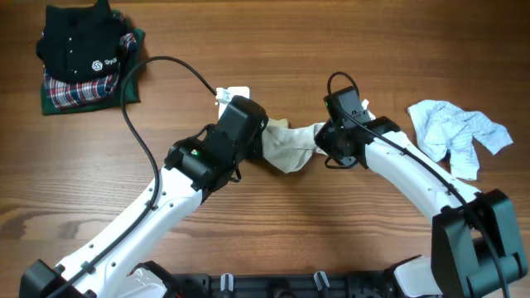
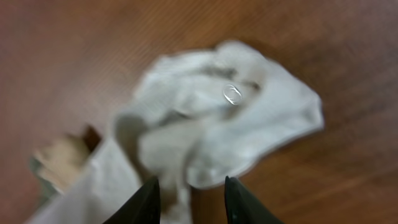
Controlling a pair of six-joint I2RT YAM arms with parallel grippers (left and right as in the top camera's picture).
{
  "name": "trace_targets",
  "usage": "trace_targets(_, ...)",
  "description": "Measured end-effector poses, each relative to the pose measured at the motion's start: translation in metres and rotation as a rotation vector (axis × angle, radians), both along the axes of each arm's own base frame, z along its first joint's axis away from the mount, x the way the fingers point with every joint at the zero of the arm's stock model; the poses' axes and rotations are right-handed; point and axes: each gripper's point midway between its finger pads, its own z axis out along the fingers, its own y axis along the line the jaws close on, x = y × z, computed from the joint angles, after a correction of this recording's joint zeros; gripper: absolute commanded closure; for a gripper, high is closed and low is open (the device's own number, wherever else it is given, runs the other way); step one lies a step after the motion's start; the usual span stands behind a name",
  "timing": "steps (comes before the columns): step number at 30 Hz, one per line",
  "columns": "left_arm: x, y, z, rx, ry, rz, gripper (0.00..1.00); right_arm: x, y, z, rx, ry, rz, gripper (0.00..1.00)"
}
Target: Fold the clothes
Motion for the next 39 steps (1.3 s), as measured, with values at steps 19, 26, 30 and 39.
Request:
trace_targets(19, 0.0, 0.0, 0.0, 0.0, -0.001, 0.0, 0.96, 0.013, 0.022, -0.032, 0.037, 0.009, 0.072, 0.96)
trace_targets(26, 0.0, 0.0, 0.0, 0.0, 0.0, 0.0, 0.96, 0.01, 0.03, -0.011, 0.004, -0.04, 0.341, 0.96)
trace_targets(30, 0.0, 0.0, 0.0, 0.0, 0.001, 0.0, 0.96, 0.02, 0.009, 0.052, 0.004, -0.178, 0.368, 0.96)
trace_targets(39, 0.015, 0.02, 0.039, 0.08, -0.15, 0.052, 0.96, 0.036, -0.041, 0.104, 0.066, -0.318, 0.426, 0.96)
